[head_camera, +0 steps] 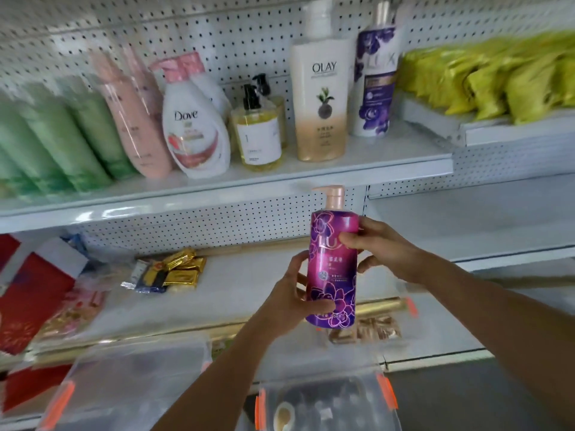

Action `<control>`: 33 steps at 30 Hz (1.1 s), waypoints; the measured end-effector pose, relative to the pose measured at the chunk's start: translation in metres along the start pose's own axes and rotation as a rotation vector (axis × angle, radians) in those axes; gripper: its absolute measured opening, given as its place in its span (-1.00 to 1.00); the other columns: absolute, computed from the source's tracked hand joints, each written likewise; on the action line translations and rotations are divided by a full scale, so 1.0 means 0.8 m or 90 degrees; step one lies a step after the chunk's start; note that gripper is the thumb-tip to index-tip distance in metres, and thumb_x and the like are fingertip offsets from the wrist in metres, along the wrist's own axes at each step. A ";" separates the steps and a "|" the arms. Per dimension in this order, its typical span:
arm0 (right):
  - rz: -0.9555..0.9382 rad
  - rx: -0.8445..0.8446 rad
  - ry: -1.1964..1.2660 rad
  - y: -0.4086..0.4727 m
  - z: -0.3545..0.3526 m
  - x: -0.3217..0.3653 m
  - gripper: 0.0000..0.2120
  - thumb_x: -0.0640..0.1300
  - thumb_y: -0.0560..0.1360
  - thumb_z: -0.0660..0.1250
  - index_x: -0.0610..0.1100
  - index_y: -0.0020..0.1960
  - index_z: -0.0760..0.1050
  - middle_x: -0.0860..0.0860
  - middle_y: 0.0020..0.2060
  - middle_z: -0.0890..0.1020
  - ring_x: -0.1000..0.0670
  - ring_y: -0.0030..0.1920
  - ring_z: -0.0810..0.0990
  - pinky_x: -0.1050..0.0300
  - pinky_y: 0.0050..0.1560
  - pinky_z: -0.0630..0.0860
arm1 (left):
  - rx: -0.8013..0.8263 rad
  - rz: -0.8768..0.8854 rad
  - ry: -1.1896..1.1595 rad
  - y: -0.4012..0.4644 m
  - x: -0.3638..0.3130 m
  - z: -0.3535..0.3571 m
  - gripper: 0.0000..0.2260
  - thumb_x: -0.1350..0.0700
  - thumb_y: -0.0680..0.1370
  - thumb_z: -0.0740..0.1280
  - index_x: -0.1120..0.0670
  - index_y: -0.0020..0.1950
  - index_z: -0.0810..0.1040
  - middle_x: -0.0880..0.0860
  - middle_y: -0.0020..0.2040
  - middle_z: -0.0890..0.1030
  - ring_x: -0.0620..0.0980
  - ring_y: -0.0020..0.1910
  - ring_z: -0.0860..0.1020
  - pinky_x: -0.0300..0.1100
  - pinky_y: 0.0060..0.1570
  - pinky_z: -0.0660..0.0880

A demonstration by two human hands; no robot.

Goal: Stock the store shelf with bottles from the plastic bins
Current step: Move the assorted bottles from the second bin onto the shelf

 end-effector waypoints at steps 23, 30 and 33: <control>-0.231 -0.119 -0.115 0.063 -0.233 0.231 -0.54 0.06 0.47 0.39 -0.01 0.31 0.40 0.01 0.10 0.64 -0.02 0.06 0.63 0.06 -0.18 0.54 | -0.152 0.208 0.130 0.192 -0.287 0.016 -0.08 -0.04 0.29 0.59 -0.18 0.50 0.10 -0.12 0.11 0.51 -0.15 0.05 0.54 -0.13 0.01 0.56; -0.246 -0.104 -0.144 0.106 -0.270 0.220 -0.56 -0.03 0.50 0.39 -0.05 0.31 0.33 0.03 0.11 0.59 0.05 0.06 0.60 0.30 -0.34 0.52 | -0.189 0.193 0.102 0.260 -0.277 0.029 -0.09 0.10 0.33 0.59 -0.20 0.48 0.09 0.01 0.22 0.57 -0.05 0.14 0.58 0.07 0.15 0.56; -0.245 -0.098 -0.145 0.124 -0.278 0.214 -0.58 -0.06 0.51 0.40 0.00 0.31 0.34 0.02 0.09 0.59 0.04 0.04 0.58 0.35 -0.38 0.50 | -0.209 0.189 0.075 0.278 -0.268 0.033 -0.06 0.09 0.32 0.59 -0.16 0.51 0.07 0.04 0.27 0.55 -0.04 0.16 0.57 0.08 0.18 0.54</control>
Point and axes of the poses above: each hand's wrist, its own y-axis towards the middle knuckle, its own z-axis out of the palm, x = y × z, the point moved 6 cm from there along y, towards the middle knuckle
